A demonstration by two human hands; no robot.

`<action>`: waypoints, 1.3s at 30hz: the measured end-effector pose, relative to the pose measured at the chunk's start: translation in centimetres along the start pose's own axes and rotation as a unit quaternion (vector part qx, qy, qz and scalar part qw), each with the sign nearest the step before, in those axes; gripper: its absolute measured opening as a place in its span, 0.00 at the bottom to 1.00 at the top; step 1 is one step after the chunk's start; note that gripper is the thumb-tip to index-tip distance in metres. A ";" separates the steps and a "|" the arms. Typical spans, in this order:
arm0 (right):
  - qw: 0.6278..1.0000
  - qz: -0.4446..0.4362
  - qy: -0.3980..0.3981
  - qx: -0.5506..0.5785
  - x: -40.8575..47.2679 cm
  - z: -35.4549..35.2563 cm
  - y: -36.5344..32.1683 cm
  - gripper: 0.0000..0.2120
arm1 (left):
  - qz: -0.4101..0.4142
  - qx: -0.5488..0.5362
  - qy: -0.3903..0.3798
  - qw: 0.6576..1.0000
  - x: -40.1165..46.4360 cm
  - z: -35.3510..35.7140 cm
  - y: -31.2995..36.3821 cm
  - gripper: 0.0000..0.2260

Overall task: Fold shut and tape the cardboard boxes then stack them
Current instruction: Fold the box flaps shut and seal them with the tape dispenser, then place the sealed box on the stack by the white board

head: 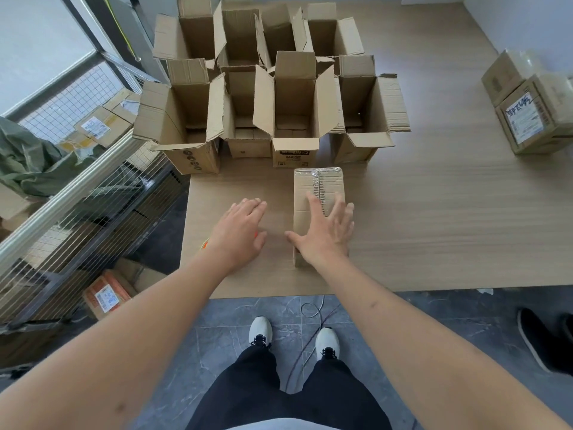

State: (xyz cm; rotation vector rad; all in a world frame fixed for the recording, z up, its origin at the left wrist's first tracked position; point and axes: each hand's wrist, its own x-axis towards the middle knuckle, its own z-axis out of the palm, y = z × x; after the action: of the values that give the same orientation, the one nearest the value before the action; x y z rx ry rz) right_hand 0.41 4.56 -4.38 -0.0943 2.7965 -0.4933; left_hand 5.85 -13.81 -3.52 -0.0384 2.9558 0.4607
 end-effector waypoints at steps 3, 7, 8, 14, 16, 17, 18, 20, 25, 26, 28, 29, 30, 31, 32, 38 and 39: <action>0.999 0.047 -0.019 -0.018 0.3 0.2 -0.6 0.50 | -0.008 0.006 -0.005 1.000 0.9 -1.2 -0.6 0.31; 0.998 0.033 0.018 -0.042 0.0 -0.8 -0.8 0.47 | 0.010 0.019 -0.013 1.000 2.0 -3.0 -1.3 0.32; 0.998 0.027 0.027 -0.047 -0.1 -1.2 -0.9 0.46 | 0.014 0.023 -0.012 1.000 2.3 -3.6 -1.4 0.32; 0.997 0.024 0.065 -0.025 -0.8 -5.8 -3.6 0.47 | 0.034 0.053 0.005 0.998 3.9 -8.0 -1.7 0.32; 0.998 0.026 0.061 -0.006 -1.2 -7.8 -4.6 0.47 | 0.038 0.056 0.011 0.998 4.1 -9.6 -1.5 0.32; 0.998 0.028 0.058 0.005 -1.4 -8.7 -5.1 0.47 | 0.043 0.058 0.015 0.997 4.2 -10.3 -1.4 0.32; 0.998 0.028 0.056 0.013 -1.7 -9.7 -5.5 0.47 | 0.048 0.062 0.020 0.997 4.2 -11.1 -1.2 0.33; 0.998 0.022 0.062 0.016 -2.3 -11.5 -6.2 0.47 | 0.057 0.068 0.033 0.996 4.2 -12.7 -0.6 0.32; 0.995 0.007 0.101 0.002 -3.6 -16.2 -7.0 0.46 | 0.072 0.078 0.058 0.993 4.2 -16.6 1.6 0.30; 0.994 0.010 0.108 0.000 -3.8 -17.2 -7.0 0.46 | 0.075 0.077 0.063 0.992 4.3 -17.3 2.0 0.30; 0.992 0.017 0.121 0.000 -4.3 -19.0 -6.7 0.47 | 0.084 0.074 0.067 0.991 4.6 -18.9 3.2 0.30; 0.992 0.019 0.129 0.001 -4.5 -19.9 -6.5 0.47 | 0.089 0.075 0.069 0.991 4.8 -19.6 4.0 0.30; 0.991 0.020 0.136 0.002 -4.8 -20.8 -6.2 0.47 | 0.094 0.077 0.071 0.990 5.0 -20.3 4.8 0.30; 0.990 0.020 0.143 0.003 -5.1 -21.7 -5.8 0.47 | 0.099 0.078 0.075 0.989 5.2 -20.9 5.8 0.30; 0.989 0.021 0.150 0.004 -5.4 -22.6 -5.3 0.47 | 0.104 0.080 0.081 0.988 5.4 -21.5 6.8 0.30; 0.984 0.024 0.176 0.002 -7.0 -27.5 -1.0 0.46 | 0.131 0.088 0.117 0.980 5.8 -23.1 13.5 0.28; 0.984 0.023 0.179 0.003 -7.2 -28.3 0.0 0.45 | 0.131 0.092 0.119 0.980 5.7 -23.1 14.9 0.27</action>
State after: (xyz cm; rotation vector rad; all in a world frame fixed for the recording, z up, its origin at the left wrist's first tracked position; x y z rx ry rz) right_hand -1.25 14.53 22.99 0.0684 3.1383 -0.5541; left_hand -3.86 -6.69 21.82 0.3448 3.2423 0.2227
